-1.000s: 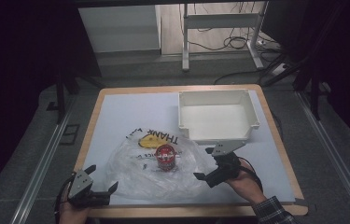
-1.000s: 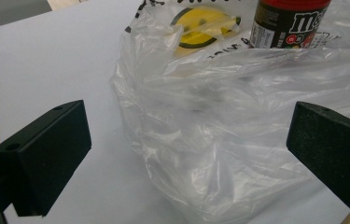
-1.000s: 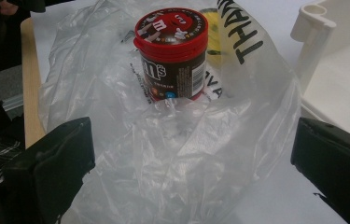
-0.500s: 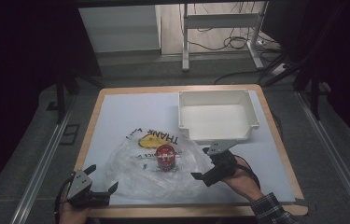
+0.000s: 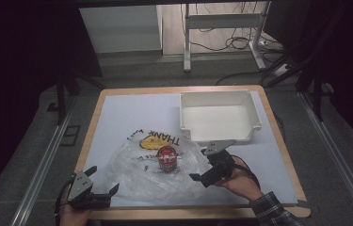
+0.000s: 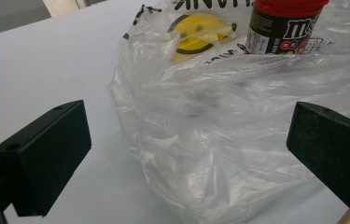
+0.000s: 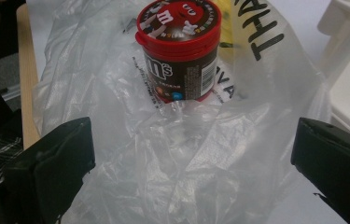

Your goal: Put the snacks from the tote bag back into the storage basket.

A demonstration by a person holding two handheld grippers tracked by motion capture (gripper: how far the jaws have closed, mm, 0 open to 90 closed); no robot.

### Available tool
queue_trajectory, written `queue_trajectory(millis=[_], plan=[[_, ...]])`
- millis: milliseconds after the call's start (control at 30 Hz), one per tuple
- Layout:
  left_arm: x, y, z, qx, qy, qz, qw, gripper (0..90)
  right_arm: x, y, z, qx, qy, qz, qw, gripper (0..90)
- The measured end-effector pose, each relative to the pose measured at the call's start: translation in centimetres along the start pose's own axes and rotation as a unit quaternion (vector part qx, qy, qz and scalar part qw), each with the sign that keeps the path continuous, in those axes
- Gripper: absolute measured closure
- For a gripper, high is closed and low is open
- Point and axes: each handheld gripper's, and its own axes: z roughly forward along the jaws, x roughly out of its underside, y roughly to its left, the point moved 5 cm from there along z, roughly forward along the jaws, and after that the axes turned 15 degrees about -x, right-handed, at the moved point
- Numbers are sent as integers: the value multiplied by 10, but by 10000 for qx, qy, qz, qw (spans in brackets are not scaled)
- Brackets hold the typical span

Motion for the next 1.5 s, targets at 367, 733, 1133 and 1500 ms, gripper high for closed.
queue_trajectory(millis=[367, 733, 1133, 1500], plan=[[0, 0, 0, 5, 3, 10, 10000, 0, -6, -2, 9, 15, 143, 81, 9999, 0], [0, -1, 0, 5, 12, 28, 10000, 0, -11, -5, 20, -30, 300, 72, 9995, 2], [0, -1, 0, -5, 41, 73, 10000, 0, -17, -6, 32, -44, 485, -118, 9987, 70], [1, -1, 0, -5, 51, 90, 9999, 0, -26, -9, 46, -32, 702, 44, 9975, 105]])
